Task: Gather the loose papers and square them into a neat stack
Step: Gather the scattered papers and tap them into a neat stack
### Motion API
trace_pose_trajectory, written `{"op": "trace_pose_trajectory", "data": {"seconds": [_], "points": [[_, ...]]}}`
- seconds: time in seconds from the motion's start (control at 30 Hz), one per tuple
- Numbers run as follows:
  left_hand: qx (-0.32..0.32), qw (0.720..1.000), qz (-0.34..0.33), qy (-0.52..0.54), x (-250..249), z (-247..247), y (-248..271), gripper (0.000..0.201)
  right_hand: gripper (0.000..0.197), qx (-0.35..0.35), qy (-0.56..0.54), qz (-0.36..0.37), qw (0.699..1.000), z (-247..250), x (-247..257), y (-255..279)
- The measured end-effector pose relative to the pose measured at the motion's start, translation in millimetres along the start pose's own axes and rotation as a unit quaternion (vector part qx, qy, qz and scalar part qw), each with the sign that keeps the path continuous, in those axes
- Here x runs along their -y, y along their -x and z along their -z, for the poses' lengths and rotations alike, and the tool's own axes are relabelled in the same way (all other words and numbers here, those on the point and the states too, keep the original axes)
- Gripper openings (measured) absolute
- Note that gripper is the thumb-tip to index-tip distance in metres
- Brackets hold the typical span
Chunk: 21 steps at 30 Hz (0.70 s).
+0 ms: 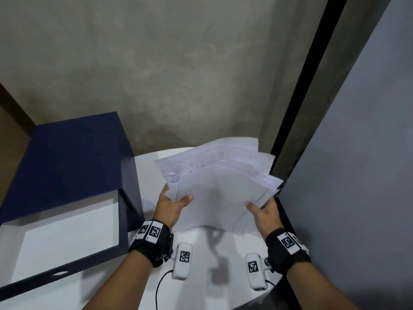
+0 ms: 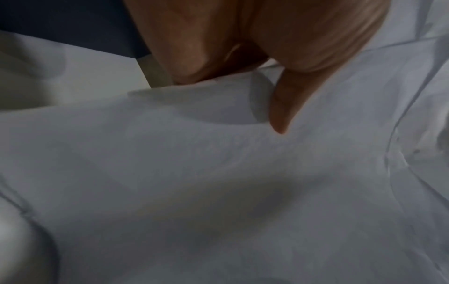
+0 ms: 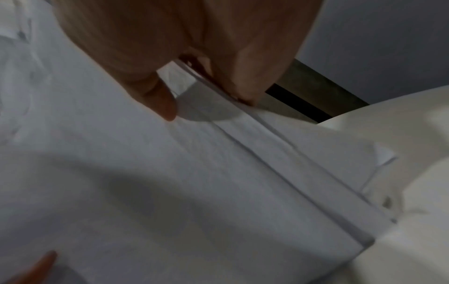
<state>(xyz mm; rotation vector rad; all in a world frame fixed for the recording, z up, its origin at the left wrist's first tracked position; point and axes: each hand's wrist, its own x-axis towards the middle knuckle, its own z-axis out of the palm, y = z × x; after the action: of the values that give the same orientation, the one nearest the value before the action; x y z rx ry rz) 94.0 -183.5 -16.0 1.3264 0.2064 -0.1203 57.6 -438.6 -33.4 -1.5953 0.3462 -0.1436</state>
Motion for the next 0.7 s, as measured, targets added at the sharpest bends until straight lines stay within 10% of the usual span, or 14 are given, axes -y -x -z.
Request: {"op": "trace_pose_trajectory", "data": {"seconds": [0.13, 0.7], "points": [[0.023, 0.999, 0.000, 0.033, -2.9, 3.4, 2.3, 0.080, 0.072, 0.036, -0.060, 0.024, 0.997, 0.8, 4.8, 9.5], [0.055, 0.998, -0.038, -0.011, -14.0, -1.2, -1.9, 0.071, 0.073, 0.044, -0.038, 0.055, 0.997, -8.1, 14.6, 3.1]]}}
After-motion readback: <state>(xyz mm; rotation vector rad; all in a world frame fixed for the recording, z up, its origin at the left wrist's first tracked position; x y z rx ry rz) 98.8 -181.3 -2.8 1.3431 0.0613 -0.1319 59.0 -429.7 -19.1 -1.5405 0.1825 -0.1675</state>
